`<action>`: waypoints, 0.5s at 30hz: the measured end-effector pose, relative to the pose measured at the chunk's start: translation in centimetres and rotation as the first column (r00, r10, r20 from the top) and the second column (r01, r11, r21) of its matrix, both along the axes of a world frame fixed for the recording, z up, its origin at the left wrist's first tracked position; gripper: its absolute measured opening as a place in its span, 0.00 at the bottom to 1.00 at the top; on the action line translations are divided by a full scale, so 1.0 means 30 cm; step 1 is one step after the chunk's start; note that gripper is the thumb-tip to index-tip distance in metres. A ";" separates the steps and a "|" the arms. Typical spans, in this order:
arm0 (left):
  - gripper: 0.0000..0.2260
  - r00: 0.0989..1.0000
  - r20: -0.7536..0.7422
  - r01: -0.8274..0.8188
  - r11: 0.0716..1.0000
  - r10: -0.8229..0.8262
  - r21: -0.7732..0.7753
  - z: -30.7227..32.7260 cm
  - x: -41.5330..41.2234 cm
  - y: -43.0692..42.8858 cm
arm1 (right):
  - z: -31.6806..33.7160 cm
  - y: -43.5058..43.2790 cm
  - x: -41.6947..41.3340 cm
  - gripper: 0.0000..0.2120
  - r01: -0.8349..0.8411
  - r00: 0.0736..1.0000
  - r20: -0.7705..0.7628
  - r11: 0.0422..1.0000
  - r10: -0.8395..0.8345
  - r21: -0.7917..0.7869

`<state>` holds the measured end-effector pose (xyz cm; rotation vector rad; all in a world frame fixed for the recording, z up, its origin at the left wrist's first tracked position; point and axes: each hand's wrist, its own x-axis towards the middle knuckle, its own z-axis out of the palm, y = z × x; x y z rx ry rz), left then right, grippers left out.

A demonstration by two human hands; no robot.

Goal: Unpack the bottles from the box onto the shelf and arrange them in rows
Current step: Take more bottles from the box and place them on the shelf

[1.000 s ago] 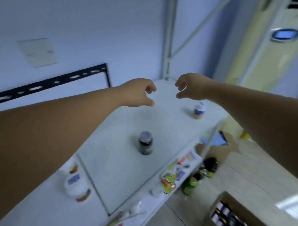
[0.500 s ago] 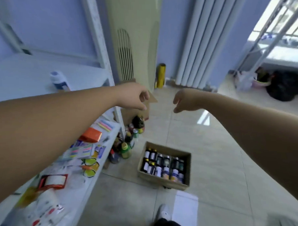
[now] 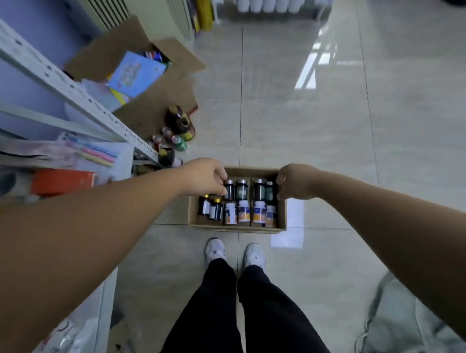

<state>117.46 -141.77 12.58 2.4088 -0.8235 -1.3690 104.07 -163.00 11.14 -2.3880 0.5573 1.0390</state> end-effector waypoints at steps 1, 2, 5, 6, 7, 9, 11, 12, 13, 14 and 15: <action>0.18 1.000 -0.021 -0.005 1.000 0.006 0.013 -0.067 0.008 -0.004 | -0.061 0.001 -0.004 0.12 0.001 1.000 -0.012 1.000 -0.001 0.003; 0.18 0.999 -0.042 -0.004 0.999 0.006 0.032 -0.135 0.014 -0.006 | -0.125 0.007 -0.011 0.10 0.011 1.000 -0.020 1.000 -0.011 0.013; 0.18 0.995 -0.095 -0.028 0.996 0.035 0.080 -0.346 0.026 -0.006 | -0.318 0.030 -0.029 0.14 0.067 0.996 -0.059 0.997 -0.064 0.047; 0.18 0.993 -0.107 -0.047 0.995 0.057 0.088 -0.415 0.026 -0.004 | -0.379 0.039 -0.031 0.12 0.085 0.994 -0.069 0.995 -0.081 0.057; 0.17 0.990 -0.118 -0.068 0.993 0.079 0.094 -0.482 0.024 0.000 | -0.439 0.047 -0.032 0.11 0.103 0.993 -0.072 0.992 -0.098 0.069; 0.12 0.984 -0.135 -0.103 0.988 0.119 0.117 -0.609 0.008 0.010 | -0.557 0.073 -0.026 0.21 0.159 0.985 -0.084 0.983 -0.152 0.096; 0.12 0.977 -0.160 -0.120 0.981 0.144 0.153 -0.729 -0.012 0.014 | -0.669 0.109 -0.016 0.26 0.212 0.975 -0.085 0.971 -0.204 0.108; 0.14 0.972 -0.174 -0.128 0.977 0.157 0.169 -0.787 -0.021 0.014 | -0.721 0.130 -0.009 0.25 0.222 0.973 -0.083 0.969 -0.214 0.110; 0.15 0.968 -0.183 -0.141 0.974 0.174 0.177 -0.838 -0.026 0.013 | -0.772 0.148 -0.001 0.24 0.225 0.973 -0.074 0.968 -0.217 0.110; 0.13 0.966 -0.182 -0.151 0.971 0.185 0.183 -0.889 -0.027 0.008 | -0.819 0.164 0.009 0.23 0.221 0.975 -0.061 0.969 -0.215 0.109; 0.15 0.965 -0.177 -0.164 0.971 0.195 0.175 -0.937 -0.026 0.003 | -0.862 0.174 0.023 0.23 0.219 0.976 -0.045 0.970 -0.215 0.105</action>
